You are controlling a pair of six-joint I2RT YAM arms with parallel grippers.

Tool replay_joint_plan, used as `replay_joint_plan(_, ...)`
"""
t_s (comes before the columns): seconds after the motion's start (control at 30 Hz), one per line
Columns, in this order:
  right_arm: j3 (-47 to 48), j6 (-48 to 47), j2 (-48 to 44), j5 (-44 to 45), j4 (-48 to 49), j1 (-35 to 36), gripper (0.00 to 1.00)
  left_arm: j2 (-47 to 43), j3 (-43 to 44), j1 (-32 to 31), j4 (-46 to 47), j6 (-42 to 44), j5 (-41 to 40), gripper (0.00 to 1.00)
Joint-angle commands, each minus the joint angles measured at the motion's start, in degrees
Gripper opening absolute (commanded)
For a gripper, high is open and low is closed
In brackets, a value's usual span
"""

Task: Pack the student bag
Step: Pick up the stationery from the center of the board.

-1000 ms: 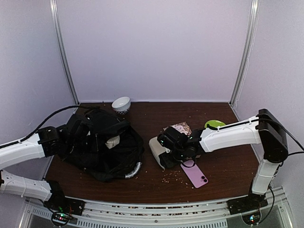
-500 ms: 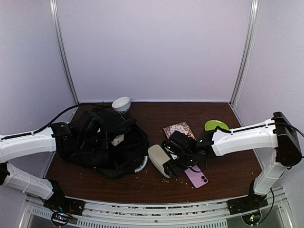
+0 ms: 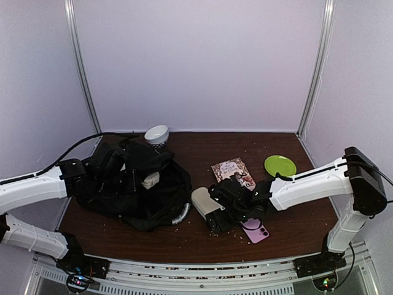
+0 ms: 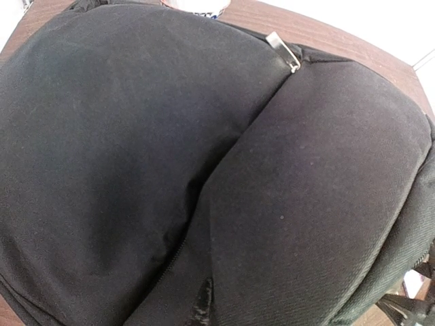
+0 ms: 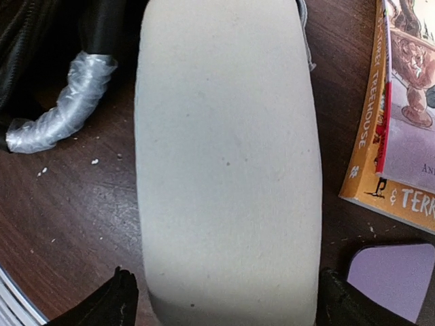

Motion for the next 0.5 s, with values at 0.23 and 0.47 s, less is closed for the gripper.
replay_joint_plan(0.23, 1.8, 0.9, 1.9, 4.4, -0.4, 0.3, 0.66, -3.1, 1.0, 0.3, 0.1, -0.7, -1.0, 0.0)
replay_joint_plan(0.47, 0.0, -5.3, -12.7, 2.7, -3.9, 0.7, 0.56, -4.7, 9.7, 0.3, -10.7, 0.7, -6.6, 0.0)
